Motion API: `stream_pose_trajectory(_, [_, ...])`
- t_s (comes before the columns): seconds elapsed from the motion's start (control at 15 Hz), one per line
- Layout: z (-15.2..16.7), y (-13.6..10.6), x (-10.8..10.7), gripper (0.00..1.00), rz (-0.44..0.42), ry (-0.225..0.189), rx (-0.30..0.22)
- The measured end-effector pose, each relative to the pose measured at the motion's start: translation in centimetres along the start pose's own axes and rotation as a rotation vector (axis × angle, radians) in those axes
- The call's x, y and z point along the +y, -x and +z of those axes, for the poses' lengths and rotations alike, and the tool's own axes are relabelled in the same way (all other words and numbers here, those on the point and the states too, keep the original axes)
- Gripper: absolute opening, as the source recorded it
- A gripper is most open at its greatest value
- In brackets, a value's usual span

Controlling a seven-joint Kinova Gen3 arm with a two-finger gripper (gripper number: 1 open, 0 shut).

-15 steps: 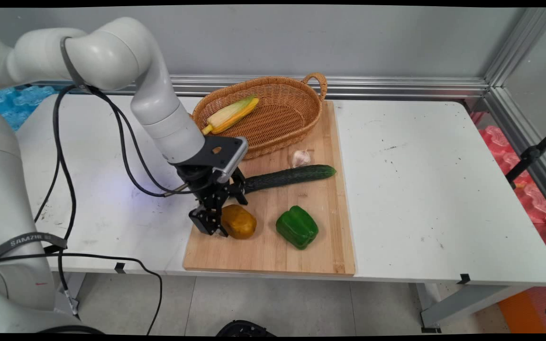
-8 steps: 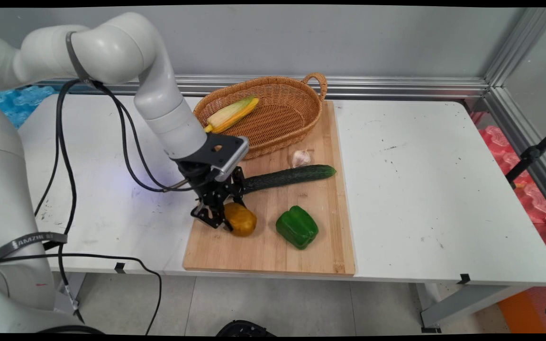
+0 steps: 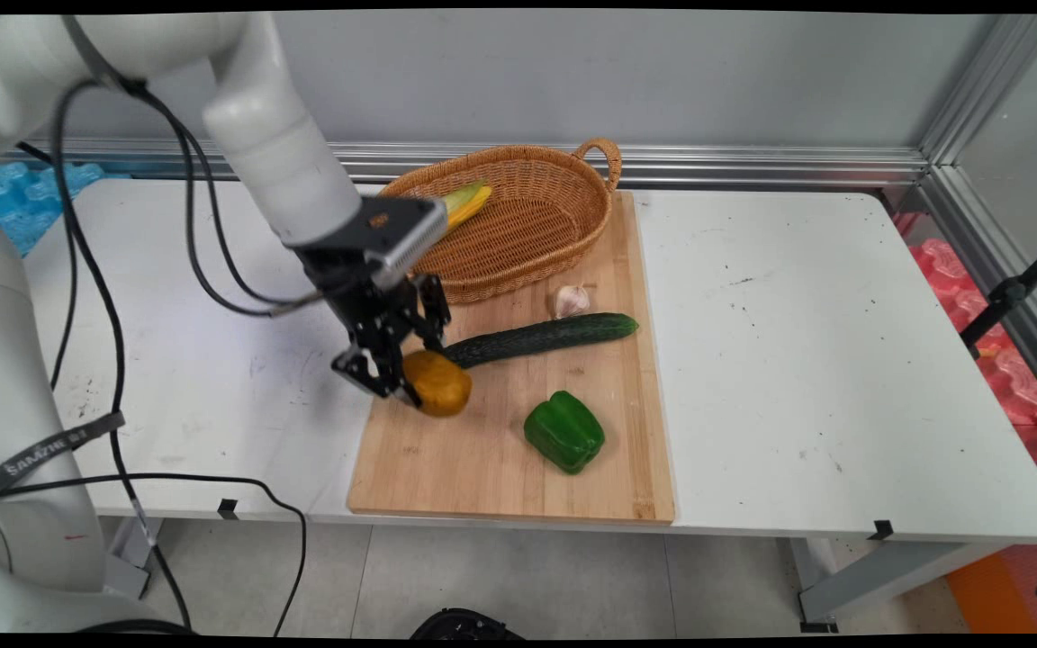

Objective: Place the picked object in the vegetable basket

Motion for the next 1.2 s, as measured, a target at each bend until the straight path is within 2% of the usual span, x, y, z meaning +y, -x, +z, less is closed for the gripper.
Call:
stream_pose_trajectory(0.27, [-4.8, 0.0, -0.3, 0.0, -0.146, -0.076, 0.017])
stream_pose_trajectory(0.6, [-8.3, 1.0, -1.4, 0.0, -0.359, -0.189, 0.038])
stream_pose_trajectory(0.87, [-9.7, 2.0, -2.9, 0.0, -0.525, -0.287, 0.064])
stream_pose_trajectory(1.2, [-9.4, 3.0, -5.9, 0.0, -0.721, -0.413, 0.104])
